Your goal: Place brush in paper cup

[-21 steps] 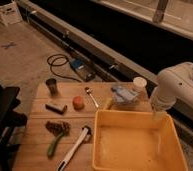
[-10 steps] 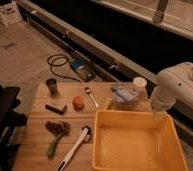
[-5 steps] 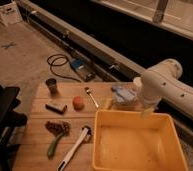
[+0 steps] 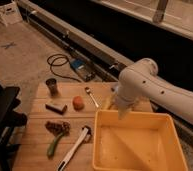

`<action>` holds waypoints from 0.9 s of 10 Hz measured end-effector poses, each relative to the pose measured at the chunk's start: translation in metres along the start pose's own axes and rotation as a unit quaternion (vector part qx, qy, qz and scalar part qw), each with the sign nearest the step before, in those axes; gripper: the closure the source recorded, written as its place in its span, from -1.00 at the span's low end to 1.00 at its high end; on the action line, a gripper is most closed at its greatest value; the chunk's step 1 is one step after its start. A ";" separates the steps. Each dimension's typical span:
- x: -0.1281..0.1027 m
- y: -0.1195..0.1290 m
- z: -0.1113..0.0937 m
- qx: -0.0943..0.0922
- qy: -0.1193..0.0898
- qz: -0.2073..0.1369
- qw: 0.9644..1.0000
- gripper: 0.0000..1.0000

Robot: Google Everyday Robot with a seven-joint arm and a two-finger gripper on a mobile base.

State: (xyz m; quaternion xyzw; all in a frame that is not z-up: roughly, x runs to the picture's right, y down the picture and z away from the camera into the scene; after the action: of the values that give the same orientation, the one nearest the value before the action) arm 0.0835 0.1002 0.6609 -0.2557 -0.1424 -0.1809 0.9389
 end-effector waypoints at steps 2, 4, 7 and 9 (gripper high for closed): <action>-0.046 -0.002 0.005 -0.002 -0.021 -0.050 0.999 -0.30; -0.049 -0.001 0.005 -0.002 -0.021 -0.055 0.998 -0.30; -0.048 -0.001 0.005 0.000 -0.026 -0.057 0.998 -0.30; -0.060 -0.008 0.010 -0.006 -0.023 -0.090 0.996 -0.30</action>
State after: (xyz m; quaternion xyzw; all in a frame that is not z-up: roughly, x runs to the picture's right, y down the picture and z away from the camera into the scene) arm 0.0247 0.1158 0.6511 -0.2514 -0.1850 -0.2602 0.9137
